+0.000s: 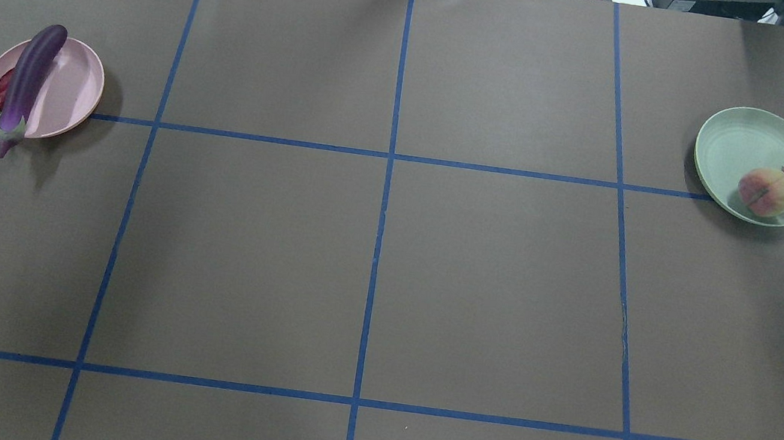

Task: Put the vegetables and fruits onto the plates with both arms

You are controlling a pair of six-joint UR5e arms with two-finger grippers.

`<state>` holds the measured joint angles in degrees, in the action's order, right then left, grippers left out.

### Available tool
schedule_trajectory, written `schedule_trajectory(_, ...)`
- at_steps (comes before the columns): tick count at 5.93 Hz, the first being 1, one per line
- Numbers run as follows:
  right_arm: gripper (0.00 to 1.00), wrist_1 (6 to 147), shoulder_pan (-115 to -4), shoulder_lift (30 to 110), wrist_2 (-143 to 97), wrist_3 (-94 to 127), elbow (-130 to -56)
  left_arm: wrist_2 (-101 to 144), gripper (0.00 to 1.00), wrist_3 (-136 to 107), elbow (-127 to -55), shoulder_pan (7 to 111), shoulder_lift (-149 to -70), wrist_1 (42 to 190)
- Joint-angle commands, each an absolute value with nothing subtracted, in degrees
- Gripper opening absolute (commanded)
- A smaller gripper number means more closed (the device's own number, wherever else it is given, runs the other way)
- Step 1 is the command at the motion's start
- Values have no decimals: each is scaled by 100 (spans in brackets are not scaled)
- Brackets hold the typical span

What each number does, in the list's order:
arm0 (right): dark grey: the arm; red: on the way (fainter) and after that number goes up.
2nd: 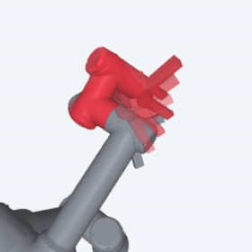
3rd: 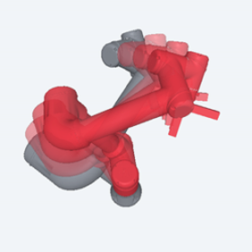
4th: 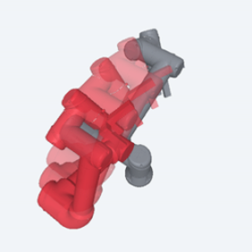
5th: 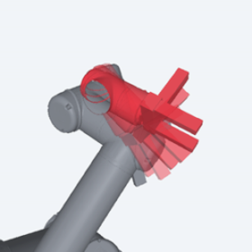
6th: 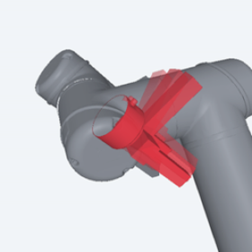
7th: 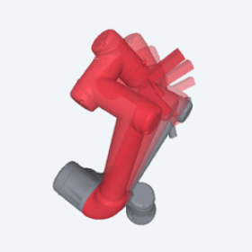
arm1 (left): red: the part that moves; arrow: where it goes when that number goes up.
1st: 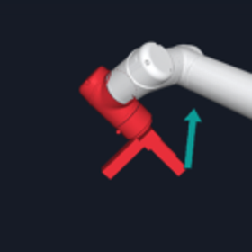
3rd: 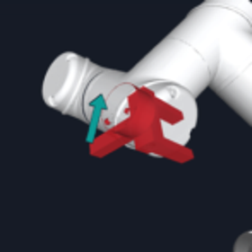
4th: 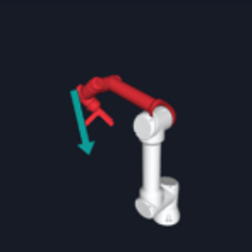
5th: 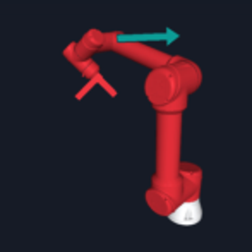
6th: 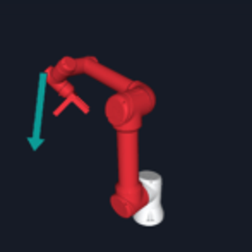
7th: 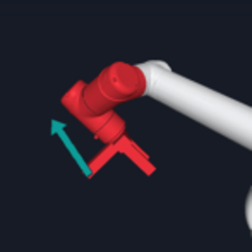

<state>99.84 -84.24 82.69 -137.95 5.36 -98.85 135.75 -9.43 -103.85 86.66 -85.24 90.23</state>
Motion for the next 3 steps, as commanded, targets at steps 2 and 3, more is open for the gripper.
schedule_trajectory(2,100,9984,-8420,8236,-13878,571,-9826,13588,100,-975,-10389,8666,-8525,9000)
schedule_trajectory(3,100,9976,-8376,8218,-13843,545,-9757,13797,100,-984,-10432,8666,-8517,8991)
